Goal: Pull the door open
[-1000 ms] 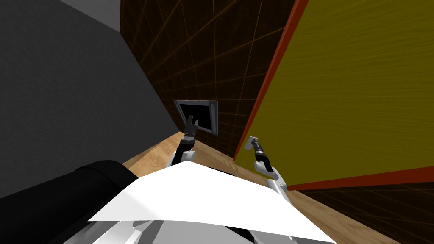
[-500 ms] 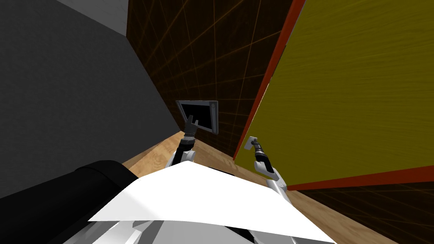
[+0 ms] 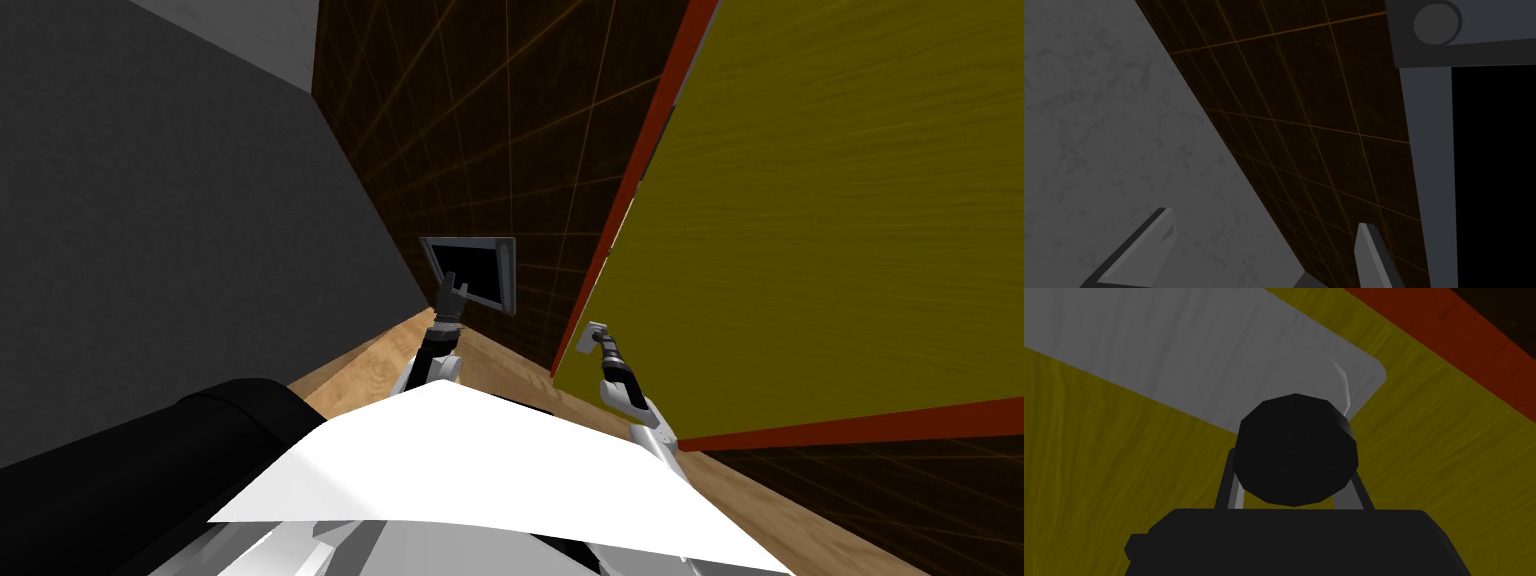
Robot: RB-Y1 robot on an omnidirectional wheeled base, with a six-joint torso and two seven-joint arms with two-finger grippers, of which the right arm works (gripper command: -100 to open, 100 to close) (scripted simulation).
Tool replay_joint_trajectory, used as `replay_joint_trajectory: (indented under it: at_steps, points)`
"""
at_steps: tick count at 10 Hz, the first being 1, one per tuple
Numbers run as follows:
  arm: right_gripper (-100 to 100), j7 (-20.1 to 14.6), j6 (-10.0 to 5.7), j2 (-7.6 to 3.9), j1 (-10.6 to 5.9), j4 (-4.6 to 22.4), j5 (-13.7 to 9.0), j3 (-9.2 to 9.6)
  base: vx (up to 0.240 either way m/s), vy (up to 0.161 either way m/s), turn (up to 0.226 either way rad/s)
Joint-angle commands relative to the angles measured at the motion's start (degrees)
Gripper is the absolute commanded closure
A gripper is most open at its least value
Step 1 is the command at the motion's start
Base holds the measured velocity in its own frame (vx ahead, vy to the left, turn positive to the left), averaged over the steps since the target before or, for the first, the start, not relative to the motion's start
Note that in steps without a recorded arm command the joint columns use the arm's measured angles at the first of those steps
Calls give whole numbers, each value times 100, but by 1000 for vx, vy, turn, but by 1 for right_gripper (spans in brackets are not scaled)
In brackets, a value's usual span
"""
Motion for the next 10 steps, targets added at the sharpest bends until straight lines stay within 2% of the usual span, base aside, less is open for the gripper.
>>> replay_joint_trajectory:
  at_steps: [1,2,3,4,5,7,10]
  points:
    - [100,-222,47,71,18,-54,-61,101,-43,-18,26]
    - [100,-419,44,66,31,-72,-178,126,-48,-10,42]
    - [100,-461,44,66,31,-72,-178,126,-39,-15,14]
    - [100,-690,41,60,44,-90,-294,151,-41,-20,34]
    - [100,-700,41,60,44,-90,-294,151,-35,-19,39]
    - [100,-1094,36,50,70,-127,-530,203,-49,-26,83]
    - [100,-1416,33,44,84,-146,-650,229,-40,-21,23]
